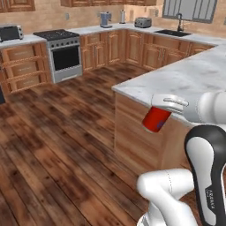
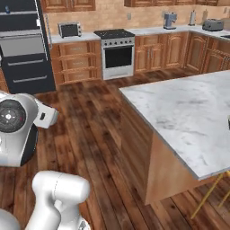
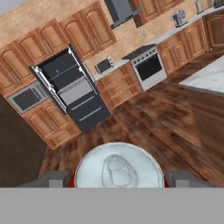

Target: Open the fridge, grab two sodas, and place both sodas inside the bowl with ice on the dining counter.

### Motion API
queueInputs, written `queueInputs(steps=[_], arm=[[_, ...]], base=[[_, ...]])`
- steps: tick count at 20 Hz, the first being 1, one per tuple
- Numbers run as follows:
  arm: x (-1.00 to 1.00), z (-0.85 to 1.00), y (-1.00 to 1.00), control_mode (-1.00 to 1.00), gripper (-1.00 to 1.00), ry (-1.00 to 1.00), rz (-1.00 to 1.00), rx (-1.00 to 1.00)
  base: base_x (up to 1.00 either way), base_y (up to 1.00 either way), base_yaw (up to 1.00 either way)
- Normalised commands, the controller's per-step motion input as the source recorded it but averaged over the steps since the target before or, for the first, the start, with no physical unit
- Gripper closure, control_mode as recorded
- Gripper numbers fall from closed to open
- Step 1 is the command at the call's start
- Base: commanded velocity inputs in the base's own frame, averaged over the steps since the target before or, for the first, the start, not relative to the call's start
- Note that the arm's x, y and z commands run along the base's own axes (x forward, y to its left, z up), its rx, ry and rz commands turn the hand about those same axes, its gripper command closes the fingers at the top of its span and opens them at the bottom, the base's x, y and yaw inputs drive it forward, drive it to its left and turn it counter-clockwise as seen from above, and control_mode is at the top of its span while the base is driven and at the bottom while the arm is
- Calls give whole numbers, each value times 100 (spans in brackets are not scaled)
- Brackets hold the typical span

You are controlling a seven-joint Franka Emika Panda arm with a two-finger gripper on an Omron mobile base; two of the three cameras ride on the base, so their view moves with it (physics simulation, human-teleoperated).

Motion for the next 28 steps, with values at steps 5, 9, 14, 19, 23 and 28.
queueInputs(steps=[5, 9, 14, 19, 23, 28], arm=[[0, 0, 0, 100, 100, 0, 0, 0], [0, 0, 0, 100, 100, 0, 0, 0], [0, 0, 0, 100, 100, 0, 0, 0], [0, 0, 0, 100, 100, 0, 0, 0], [0, 0, 0, 100, 100, 0, 0, 0], [0, 0, 0, 100, 100, 0, 0, 0]], base=[[-32, -100, 0], [-6, -100, 0], [5, -100, 4], [26, -100, 11], [31, -100, 19], [7, -100, 23]])
